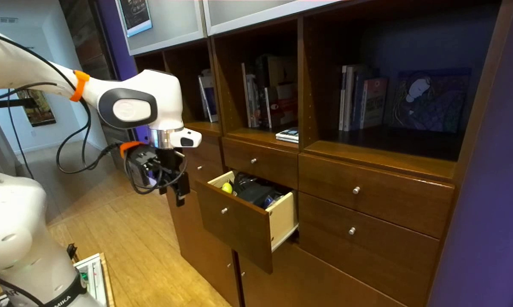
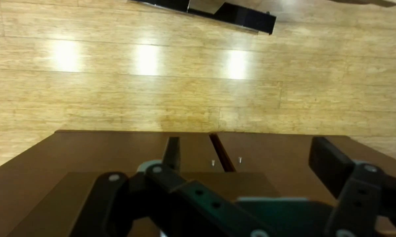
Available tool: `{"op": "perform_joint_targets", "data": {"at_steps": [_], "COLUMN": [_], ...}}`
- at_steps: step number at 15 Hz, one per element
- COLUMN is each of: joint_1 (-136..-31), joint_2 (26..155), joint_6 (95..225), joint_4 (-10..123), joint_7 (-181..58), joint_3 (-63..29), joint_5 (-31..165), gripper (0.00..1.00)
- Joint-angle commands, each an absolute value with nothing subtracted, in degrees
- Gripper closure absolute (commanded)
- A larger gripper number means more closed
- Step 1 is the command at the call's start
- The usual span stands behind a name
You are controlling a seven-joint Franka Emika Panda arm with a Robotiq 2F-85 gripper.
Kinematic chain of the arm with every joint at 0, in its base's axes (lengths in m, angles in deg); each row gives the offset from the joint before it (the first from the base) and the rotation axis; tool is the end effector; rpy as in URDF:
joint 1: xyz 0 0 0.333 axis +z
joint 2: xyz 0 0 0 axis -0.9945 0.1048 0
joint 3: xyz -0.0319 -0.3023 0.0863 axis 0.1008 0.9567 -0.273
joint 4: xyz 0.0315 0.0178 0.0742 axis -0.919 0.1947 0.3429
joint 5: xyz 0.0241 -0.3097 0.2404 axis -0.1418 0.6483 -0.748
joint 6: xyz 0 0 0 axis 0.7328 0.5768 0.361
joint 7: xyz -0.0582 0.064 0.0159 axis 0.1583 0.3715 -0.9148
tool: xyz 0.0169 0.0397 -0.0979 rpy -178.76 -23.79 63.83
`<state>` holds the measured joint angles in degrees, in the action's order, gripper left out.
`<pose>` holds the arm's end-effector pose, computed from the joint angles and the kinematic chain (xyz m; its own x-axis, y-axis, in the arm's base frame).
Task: Open the second drawer in the second position to the right
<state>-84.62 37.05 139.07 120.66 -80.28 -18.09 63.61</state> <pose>0.3263 -0.0179 0.4024 0.9768 0.1942 -0.0906 0.1893 -0.9801 -0.0599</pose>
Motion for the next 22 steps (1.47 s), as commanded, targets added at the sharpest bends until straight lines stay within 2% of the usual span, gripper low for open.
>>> {"op": "perform_joint_targets", "data": {"at_steps": [1, 6, 12, 16, 22], "joint_1": [-84.48, -84.87, -85.32, -85.38, -84.87], "joint_2": [31.89, 35.73, 47.26, 54.92, 62.29], "joint_6": [142.64, 156.88, 174.28, 180.91, 183.53], "joint_4": [120.94, 120.02, 118.54, 116.79, 113.56], "joint_7": [-74.54, -71.30, -71.32, -72.27, -73.46], "joint_3": [-19.72, -20.08, -20.00, -19.49, -19.02], "joint_5": [64.19, 64.79, 65.43, 65.63, 65.09], "gripper": [0.00, 0.00, 0.00, 0.00, 0.00]}}
